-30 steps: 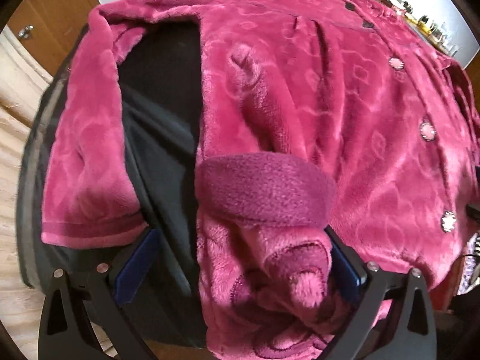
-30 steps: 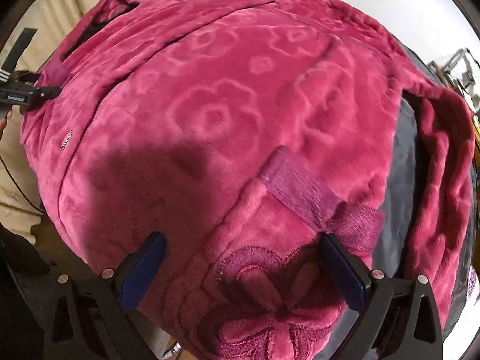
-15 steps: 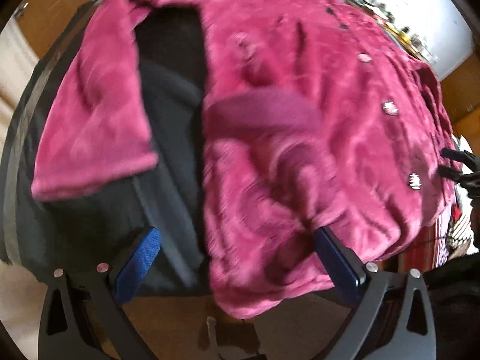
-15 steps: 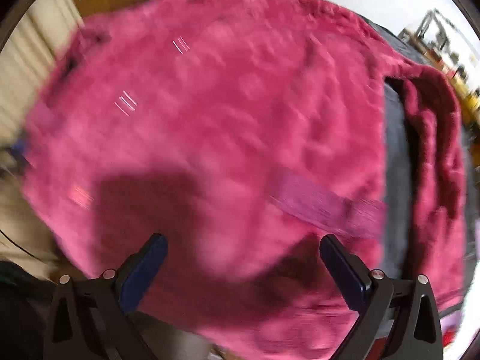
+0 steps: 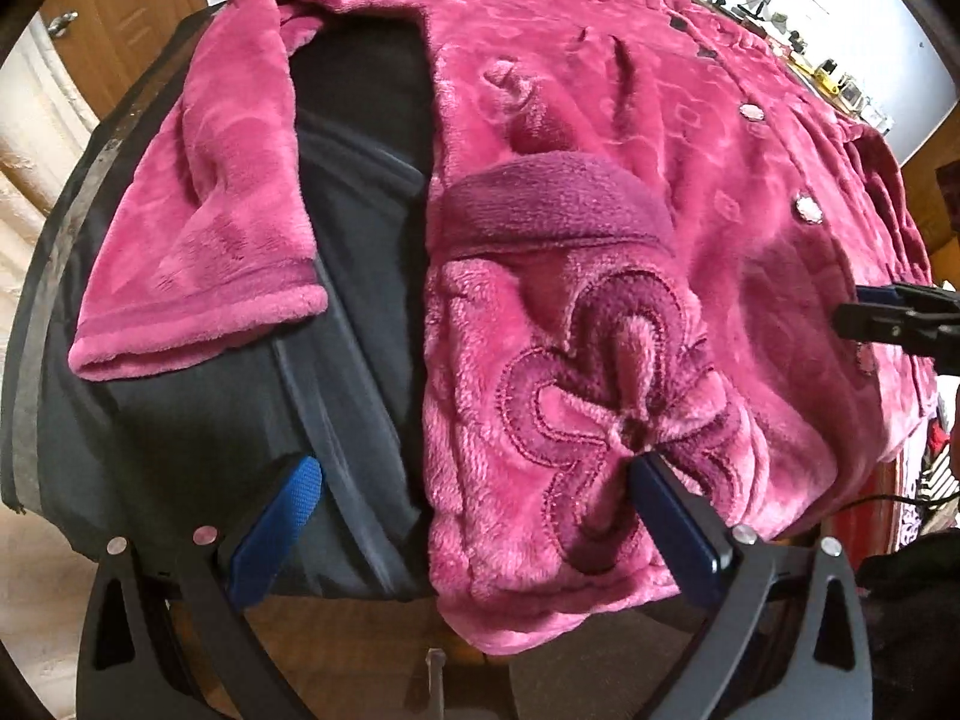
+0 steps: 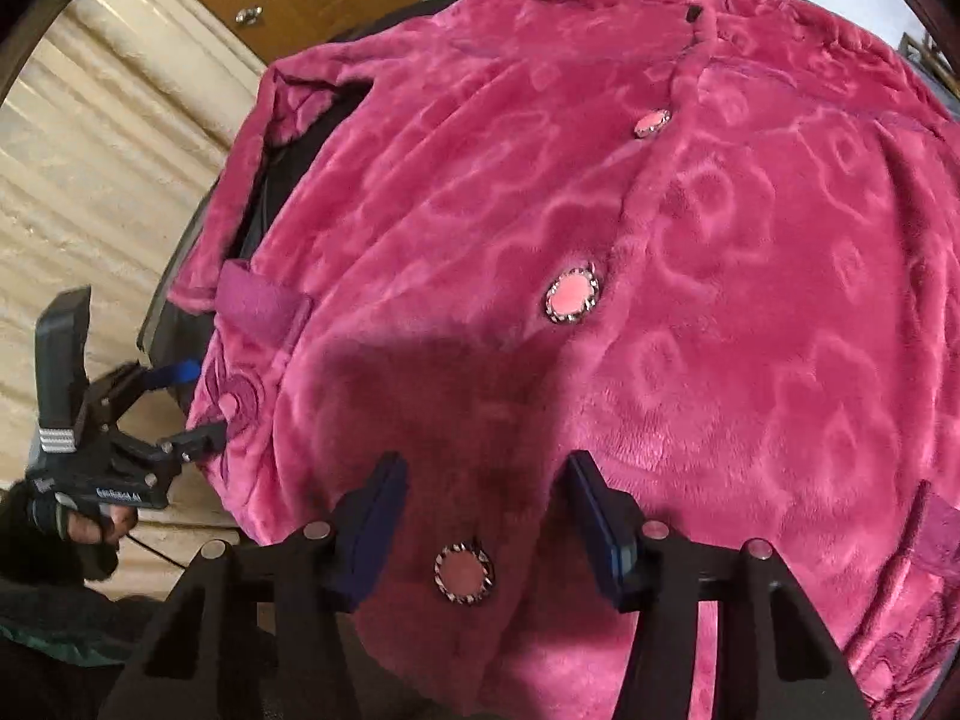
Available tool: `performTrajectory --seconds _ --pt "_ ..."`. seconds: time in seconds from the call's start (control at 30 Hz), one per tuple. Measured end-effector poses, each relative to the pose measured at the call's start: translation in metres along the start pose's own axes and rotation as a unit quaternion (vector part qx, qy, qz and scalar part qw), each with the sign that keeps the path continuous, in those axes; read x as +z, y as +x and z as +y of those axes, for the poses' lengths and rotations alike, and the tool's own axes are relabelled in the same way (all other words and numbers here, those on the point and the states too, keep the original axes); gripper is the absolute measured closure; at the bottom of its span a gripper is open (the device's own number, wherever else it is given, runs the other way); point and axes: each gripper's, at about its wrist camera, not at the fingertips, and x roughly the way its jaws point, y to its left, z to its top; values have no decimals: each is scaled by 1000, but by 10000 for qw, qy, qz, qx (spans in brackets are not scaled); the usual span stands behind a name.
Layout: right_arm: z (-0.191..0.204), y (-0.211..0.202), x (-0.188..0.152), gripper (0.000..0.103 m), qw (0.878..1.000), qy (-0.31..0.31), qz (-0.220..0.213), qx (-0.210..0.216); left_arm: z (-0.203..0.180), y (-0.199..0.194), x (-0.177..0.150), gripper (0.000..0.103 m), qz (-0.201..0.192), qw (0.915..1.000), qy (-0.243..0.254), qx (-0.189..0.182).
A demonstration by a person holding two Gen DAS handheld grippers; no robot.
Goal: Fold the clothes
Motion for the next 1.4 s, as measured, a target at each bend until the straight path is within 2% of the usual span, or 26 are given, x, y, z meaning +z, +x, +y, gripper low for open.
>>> performTrajectory --seconds 0.03,0.07,0.13,0.27,0.3,0.5,0.57,0.7,0.77,0.8,0.83,0.87,0.97,1.1,1.23,1.4 --pt "1 -1 1 54 10000 -27 -24 -4 0 0 0 0 -5 10000 1 9" --pt "3 -1 2 70 10000 -65 -46 -27 0 0 -1 0 -11 10000 3 17" --pt "5 -2 4 90 9994 -197 -49 -291 0 0 -1 0 0 10000 -8 58" --pt "16 3 2 90 9868 -879 2 -1363 5 -2 -5 0 -18 9998 -69 165" --pt "17 3 1 90 9852 -905 0 -1453 7 -3 -7 0 -37 9998 -60 186" --pt "17 3 -1 90 9840 -776 -54 -1604 12 -5 -12 0 -35 9997 -24 222" --pt "12 3 -1 89 9876 -619 -91 -1440 21 -4 -10 0 -8 9997 -46 219" --pt "6 -4 3 82 9935 -287 -119 -1093 36 -1 13 0 75 9996 -139 252" --pt "7 -16 -2 73 9926 -291 -280 -1142 30 -8 20 0 -47 9996 -54 270" --pt "7 -21 -6 53 9911 -314 -349 -1246 25 -14 24 0 -149 9996 16 232" --pt "8 -26 -10 26 9891 -342 -411 -1374 20 -19 26 0 -234 9995 75 195" --pt "5 -31 -16 22 9872 -350 -438 -1491 12 -23 31 0 -328 9992 183 152" --pt "-8 -42 -34 22 9813 -353 -480 -1832 -12 -28 43 0 -533 9971 545 75" --pt "-31 -48 -55 22 9811 -70 -423 -1887 -48 -12 52 0 -539 9943 913 65" --pt "-50 -45 -73 22 9760 19 -297 -2158 -48 17 46 0 -299 9946 948 296" --pt "-69 -51 -93 21 9734 -137 -465 -2240 -41 19 38 0 -381 9934 1011 377"
